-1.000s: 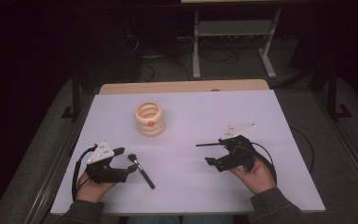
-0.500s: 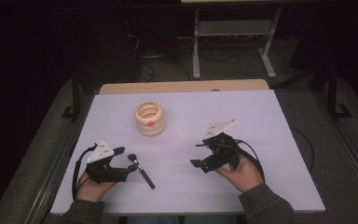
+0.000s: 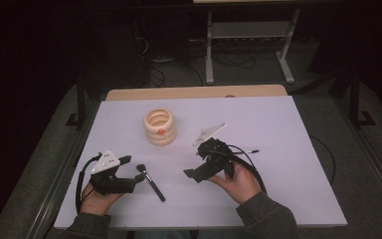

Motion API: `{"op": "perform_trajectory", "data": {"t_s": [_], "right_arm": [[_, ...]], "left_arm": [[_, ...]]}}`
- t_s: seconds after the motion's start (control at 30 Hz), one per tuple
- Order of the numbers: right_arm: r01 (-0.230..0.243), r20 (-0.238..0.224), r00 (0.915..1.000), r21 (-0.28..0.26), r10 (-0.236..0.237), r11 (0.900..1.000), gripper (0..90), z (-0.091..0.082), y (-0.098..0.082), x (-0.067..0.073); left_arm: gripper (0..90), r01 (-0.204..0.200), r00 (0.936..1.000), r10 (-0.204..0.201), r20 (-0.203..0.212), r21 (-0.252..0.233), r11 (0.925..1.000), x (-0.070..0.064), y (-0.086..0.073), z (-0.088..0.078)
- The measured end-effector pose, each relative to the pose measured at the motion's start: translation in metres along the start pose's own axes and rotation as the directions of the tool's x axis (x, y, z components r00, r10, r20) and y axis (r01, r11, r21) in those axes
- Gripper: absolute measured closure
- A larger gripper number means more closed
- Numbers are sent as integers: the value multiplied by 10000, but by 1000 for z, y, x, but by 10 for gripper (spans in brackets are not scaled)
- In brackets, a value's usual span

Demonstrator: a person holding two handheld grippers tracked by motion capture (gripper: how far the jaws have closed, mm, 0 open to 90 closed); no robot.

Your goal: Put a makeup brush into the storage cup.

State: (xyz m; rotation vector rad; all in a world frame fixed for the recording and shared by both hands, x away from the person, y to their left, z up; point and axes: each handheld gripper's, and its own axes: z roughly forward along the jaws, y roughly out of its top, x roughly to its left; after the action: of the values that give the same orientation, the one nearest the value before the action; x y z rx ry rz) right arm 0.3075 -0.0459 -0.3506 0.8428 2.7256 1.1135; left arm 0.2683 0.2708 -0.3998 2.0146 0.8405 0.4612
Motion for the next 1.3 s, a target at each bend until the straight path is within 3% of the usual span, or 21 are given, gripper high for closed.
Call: {"op": "perform_trajectory", "data": {"t_s": [0.13, 0.2, 0.27, 0.37, 0.6, 0.73, 0.9, 1.13, 1.3], "right_arm": [[-37, -412, 9991, -73, 34, 10000, 146, 8, 7, 5], [-9, -484, 9988, -53, 6, 10000, 146, 11, 9, 8], [486, -464, 9978, 46, -483, 9988, 151, 23, 14, 15], [620, -563, 9966, 250, -605, 9978, 162, 34, 19, 20], [677, -923, 9938, 584, -621, 9960, 222, 61, 28, 31], [906, -878, 9926, 813, -834, 9926, 235, 73, 30, 36], [477, -967, 9947, 1402, -343, 9890, 315, 91, 33, 41], [609, -902, 9949, 1689, -461, 9837, 424, 107, 35, 50], [447, -827, 9961, 1867, -296, 9814, 486, 118, 34, 55]], "left_arm": [[196, -13, 10000, 13, -20, -51, 10000, 1, 0, 0], [196, 17, 10000, -17, -35, -37, 10000, 1, -1, 0], [196, 54, 10000, -54, -52, -52, 10000, 2, -1, 0], [196, -65, 9999, 65, -79, -52, 10000, 3, -1, -1], [196, 82, 9999, -84, -105, -109, 9999, 4, -2, -2], [196, 54, 9999, -55, -157, -56, 10000, 6, -2, -3], [196, 110, 9998, -112, -190, -78, 9999, 7, -3, -3], [195, 68, 9997, -69, -248, -44, 10000, 9, -4, -4], [195, 120, 9996, -121, -268, -44, 9999, 9, -4, -4]]}}
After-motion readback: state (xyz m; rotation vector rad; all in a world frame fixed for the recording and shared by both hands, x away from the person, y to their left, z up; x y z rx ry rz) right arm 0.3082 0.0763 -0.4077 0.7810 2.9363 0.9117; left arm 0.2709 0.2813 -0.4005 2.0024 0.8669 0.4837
